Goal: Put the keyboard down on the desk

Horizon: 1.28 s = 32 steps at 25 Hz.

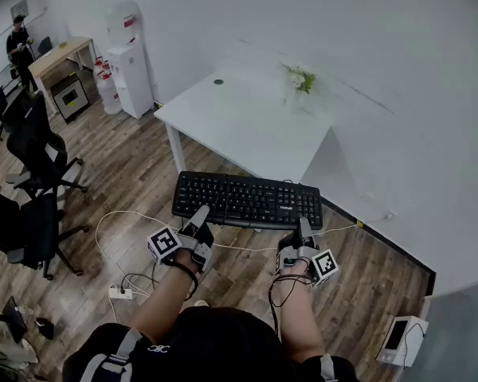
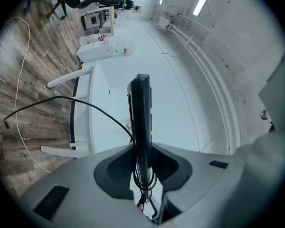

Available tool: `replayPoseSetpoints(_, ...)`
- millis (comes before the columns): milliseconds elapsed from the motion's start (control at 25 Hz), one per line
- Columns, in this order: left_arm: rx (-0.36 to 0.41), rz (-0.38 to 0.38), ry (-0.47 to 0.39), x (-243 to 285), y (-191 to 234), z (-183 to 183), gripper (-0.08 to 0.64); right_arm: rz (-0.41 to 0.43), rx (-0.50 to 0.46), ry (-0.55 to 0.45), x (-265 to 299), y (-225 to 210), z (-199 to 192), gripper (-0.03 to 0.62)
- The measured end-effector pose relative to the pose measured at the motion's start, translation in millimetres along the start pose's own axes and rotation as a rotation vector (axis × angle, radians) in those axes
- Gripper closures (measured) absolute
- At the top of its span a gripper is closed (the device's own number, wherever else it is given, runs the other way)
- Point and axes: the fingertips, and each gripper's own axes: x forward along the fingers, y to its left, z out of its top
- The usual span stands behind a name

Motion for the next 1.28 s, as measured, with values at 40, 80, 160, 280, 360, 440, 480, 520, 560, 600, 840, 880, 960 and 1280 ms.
replayPoseSetpoints(40,0.0,0.0,0.002,0.3,-0.7,-0.9,0.461,0.002,-0.002,0.001,-0.7,0.5,0.7,0.523)
replayPoseSetpoints(80,0.0,0.0,0.003,0.5,-1.2,-1.8,0.462,0.004,-0.004,0.003,-1.2,1.0,1.3,0.523)
replayPoseSetpoints(160,0.004,0.002,0.003,0.4,-0.7,-3.0,0.462,0.008,-0.008,0.007,-1.6,1.9,2.2,0.523)
replayPoseSetpoints(280,0.012,0.006,0.0,-1.2,-1.1,-5.6,0.462,0.003,-0.009,0.014,-2.3,1.1,3.3,0.523)
replayPoseSetpoints(360,0.019,0.014,0.002,-1.4,0.6,-7.1,0.462,-0.003,-0.009,0.017,-2.3,-0.5,3.9,0.523)
replayPoseSetpoints(440,0.02,0.017,0.001,-1.4,1.9,-7.0,0.462,-0.004,-0.019,0.018,-0.8,-2.4,4.9,0.523)
replayPoseSetpoints(480,0.02,0.016,0.002,-1.3,1.8,-6.6,0.462,-0.004,-0.023,0.019,-0.2,-2.5,4.6,0.522)
replayPoseSetpoints(520,0.021,0.013,0.002,-1.2,1.2,-6.1,0.46,-0.004,-0.027,0.019,0.0,-2.1,4.1,0.522)
replayPoseSetpoints(560,0.022,0.012,0.004,-1.2,0.6,-5.6,0.46,-0.004,-0.029,0.018,0.2,-1.7,3.4,0.522)
replayPoseSetpoints(600,0.022,0.011,0.006,-1.2,0.8,-4.9,0.459,-0.004,-0.03,0.016,0.5,-1.6,2.8,0.52)
replayPoseSetpoints(840,0.016,0.002,0.012,-8.9,3.6,10.3,0.459,-0.012,-0.03,-0.002,-2.5,-3.7,-15.0,0.518)
replayPoseSetpoints(880,0.014,0.002,0.015,-11.9,4.0,14.5,0.459,-0.013,-0.03,-0.006,-3.1,-3.6,-20.7,0.518)
replayPoseSetpoints(960,0.01,0.003,0.022,-18.2,7.7,23.4,0.459,-0.009,-0.036,-0.011,-4.0,-3.8,-31.9,0.518)
replayPoseSetpoints(1280,0.03,-0.026,0.087,-41.9,13.5,54.1,0.459,0.007,-0.051,-0.077,-25.8,-13.1,-75.1,0.515)
